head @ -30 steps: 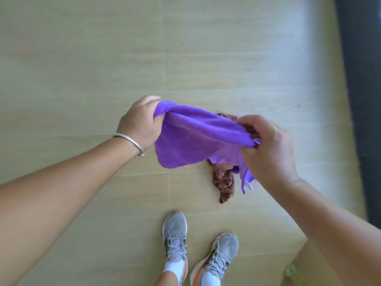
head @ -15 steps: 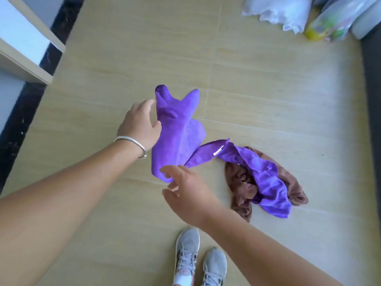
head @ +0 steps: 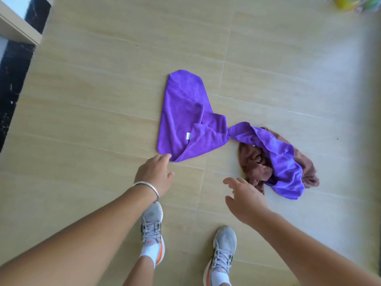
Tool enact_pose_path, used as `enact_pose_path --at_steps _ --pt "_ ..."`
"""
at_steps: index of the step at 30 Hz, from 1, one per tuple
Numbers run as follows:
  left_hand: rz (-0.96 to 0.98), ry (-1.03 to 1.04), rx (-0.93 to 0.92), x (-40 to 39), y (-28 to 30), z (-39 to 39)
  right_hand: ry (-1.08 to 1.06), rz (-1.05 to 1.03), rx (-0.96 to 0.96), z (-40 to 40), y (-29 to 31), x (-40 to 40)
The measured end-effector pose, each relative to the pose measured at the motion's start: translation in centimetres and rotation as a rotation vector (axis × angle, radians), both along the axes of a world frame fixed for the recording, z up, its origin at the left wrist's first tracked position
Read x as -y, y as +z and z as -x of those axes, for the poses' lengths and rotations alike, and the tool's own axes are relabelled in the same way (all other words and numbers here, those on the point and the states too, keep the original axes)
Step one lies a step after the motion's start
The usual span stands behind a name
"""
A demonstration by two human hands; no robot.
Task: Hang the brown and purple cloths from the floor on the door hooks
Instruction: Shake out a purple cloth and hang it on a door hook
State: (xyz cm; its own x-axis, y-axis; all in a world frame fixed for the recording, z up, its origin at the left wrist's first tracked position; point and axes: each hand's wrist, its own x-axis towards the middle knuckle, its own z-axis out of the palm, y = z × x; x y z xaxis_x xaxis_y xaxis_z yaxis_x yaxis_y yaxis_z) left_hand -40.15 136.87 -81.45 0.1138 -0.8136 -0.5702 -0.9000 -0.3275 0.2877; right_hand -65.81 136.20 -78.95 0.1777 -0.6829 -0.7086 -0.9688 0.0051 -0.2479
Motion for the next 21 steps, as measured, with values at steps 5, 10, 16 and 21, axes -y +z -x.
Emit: enact_pose_path --at_steps 5,10,16,21 --pt "-0.004 -0.091 -0.064 2.3 -2.9 -0.4 -0.045 0.029 -0.105 -1.2 -2.4 3.3" --pt "0.047 -0.240 -0.043 6.9 -8.5 0.1 -0.026 0.084 -0.180 -1.8 -7.8 7.1" --pt "0.065 -0.376 -0.019 12.4 -18.7 2.8 0.030 0.113 -0.224 -1.1 -19.1 10.3" --pt "0.143 -0.509 0.014 17.7 -28.3 5.2 0.049 0.206 -0.219 0.4 -28.7 13.9"
